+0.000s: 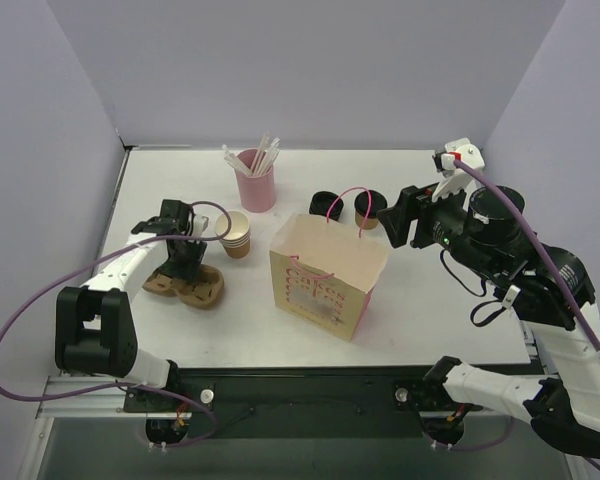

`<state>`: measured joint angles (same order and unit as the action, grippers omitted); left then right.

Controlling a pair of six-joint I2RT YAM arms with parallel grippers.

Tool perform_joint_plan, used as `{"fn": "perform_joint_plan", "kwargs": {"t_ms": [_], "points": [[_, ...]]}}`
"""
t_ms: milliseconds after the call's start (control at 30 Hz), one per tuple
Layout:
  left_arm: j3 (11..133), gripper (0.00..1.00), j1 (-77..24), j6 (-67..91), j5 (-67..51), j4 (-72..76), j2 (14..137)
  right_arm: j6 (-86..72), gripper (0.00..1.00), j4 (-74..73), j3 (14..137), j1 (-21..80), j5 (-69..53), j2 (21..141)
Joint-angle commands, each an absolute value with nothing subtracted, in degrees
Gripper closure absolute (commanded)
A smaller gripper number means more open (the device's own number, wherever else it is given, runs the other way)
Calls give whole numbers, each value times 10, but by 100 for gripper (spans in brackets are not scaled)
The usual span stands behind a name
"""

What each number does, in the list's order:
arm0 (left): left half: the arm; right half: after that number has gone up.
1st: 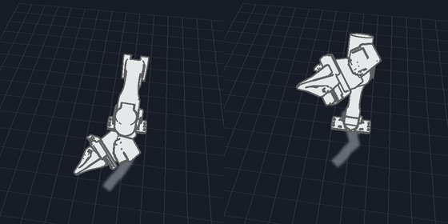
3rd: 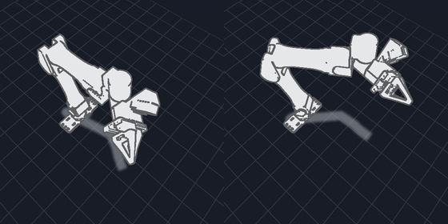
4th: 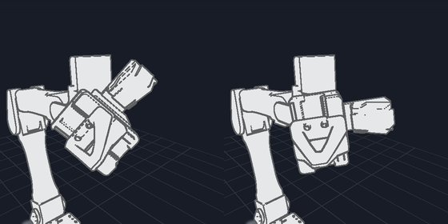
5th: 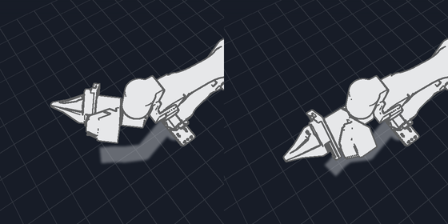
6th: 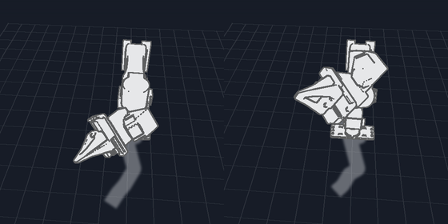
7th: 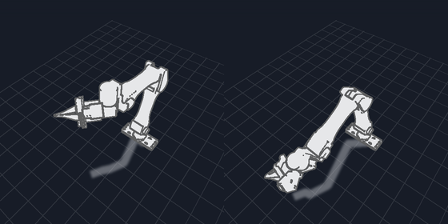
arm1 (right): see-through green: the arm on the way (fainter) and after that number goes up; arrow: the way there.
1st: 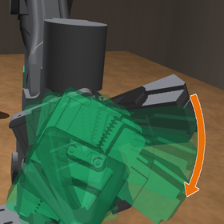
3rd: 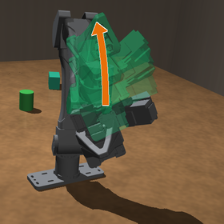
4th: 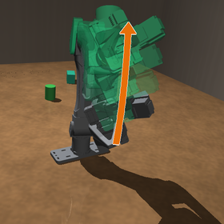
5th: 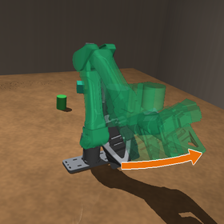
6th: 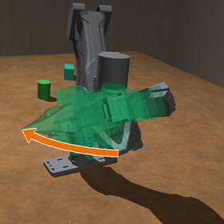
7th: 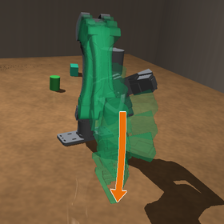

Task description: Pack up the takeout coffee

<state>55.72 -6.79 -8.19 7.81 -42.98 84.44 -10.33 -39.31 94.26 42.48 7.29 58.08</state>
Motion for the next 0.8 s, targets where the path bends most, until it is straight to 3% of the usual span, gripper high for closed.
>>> {"fn": "perform_joint_plan", "kwargs": {"t_ms": [0, 467, 767], "points": [[580, 41, -63, -89, 61, -431, 828, -96, 43, -393, 956, 429, 83, 584], [646, 43, -63, -83, 65, -494, 791, -98, 43, -395, 958, 429, 80, 586], [752, 43, -69, -50, 95, -554, 767, -126, 44, -397, 957, 429, 67, 588]]}}
